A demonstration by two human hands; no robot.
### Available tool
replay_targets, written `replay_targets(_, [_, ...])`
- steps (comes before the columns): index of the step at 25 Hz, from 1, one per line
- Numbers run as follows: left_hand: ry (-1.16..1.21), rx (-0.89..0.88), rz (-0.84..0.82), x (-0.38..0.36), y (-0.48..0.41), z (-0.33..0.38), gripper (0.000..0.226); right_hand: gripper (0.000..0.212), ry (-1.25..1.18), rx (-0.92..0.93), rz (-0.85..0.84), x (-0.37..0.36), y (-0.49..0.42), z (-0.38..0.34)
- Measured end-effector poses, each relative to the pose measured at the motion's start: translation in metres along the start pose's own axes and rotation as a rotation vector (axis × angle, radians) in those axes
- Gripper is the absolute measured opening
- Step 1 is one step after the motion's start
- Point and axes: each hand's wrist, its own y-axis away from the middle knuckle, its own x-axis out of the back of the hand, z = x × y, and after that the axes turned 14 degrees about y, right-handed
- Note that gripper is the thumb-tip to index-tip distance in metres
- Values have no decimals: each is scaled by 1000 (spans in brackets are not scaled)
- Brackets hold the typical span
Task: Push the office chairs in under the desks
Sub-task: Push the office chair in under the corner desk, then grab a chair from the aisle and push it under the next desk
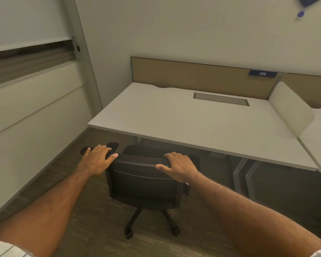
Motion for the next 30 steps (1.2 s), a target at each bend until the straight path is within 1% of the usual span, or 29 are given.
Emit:
replay_targets(1, [-35,-56,1,-1,2,6,76,91,22,-6,15,3,3,5])
replay_targets(3, [-138,-228,9,-8,9,27,91,98,87,-12,40,11,15,17])
replay_targets(5, [-199,-386,-1,-20,15,60,99,97,125,-25,55,19,32,33])
replay_targets(8, [-215,-528,-27,-46,18,120,108,95,203,-92,71,28,67,61])
replay_targets(13, [-255,-737,-58,-101,23,213,115,102,257,-301,33,21,159,120])
replay_targets(18, [-279,-887,-82,-155,49,298,120,105,253,-541,-46,-3,276,166])
replay_targets(21, [-312,-958,-103,-192,78,349,120,105,229,-659,-87,-23,365,191])
replay_targets(22, [-309,-970,-125,-203,92,364,120,106,228,-698,-89,-31,395,198])
replay_targets(24, [-326,-1031,-173,-250,147,422,119,108,179,-807,-106,-49,492,225])
replay_targets(27, [-332,-1029,-187,-273,179,442,119,111,148,-844,-129,-63,542,233])
replay_targets(30, [-321,-1083,-265,-321,253,502,122,108,117,-924,-175,-71,646,258])
